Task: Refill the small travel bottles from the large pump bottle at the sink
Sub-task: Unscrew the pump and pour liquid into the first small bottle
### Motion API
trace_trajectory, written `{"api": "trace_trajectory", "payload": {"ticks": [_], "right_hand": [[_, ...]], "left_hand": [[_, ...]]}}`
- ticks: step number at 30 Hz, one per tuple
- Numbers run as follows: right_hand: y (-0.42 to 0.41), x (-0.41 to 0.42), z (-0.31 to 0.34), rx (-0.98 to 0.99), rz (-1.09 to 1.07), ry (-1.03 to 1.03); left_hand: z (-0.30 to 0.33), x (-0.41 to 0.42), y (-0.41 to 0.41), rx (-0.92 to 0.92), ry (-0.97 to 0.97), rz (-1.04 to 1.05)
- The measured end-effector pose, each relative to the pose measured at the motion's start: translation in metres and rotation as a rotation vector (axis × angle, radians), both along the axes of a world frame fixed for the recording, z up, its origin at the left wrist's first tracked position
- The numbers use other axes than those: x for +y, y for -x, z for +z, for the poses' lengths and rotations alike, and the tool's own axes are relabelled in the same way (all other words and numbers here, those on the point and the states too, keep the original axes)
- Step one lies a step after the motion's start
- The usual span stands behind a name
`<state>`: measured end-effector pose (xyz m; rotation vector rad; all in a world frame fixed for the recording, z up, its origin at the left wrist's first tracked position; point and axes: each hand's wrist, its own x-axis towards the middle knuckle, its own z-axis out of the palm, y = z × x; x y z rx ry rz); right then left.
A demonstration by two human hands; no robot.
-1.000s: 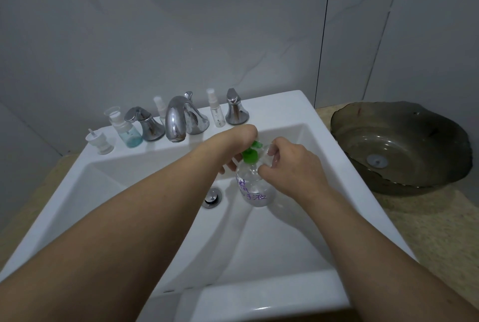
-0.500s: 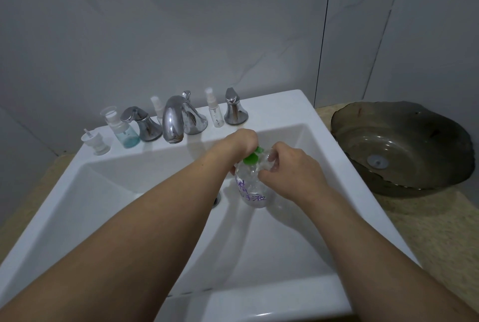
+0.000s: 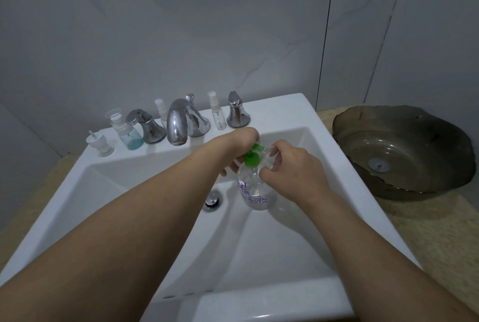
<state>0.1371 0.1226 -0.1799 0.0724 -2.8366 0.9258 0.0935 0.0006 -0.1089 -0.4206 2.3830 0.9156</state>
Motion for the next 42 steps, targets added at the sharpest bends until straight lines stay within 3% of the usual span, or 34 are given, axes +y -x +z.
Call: {"api": "trace_trajectory", "payload": {"ticks": [16,30,42], "right_hand": [[0.001,0.002,-0.006,-0.083,0.022,-0.013],[-0.001,0.0,0.001,0.004,0.008,0.0],[0.001,0.002,-0.004,-0.087,0.017,-0.021]], "left_hand": [[-0.003,0.016,-0.01,0.045,0.049,0.025],[-0.003,-0.001,0.001,0.012,-0.02,0.009],[-0.003,0.017,-0.011,0.056,0.065,0.049]]}}
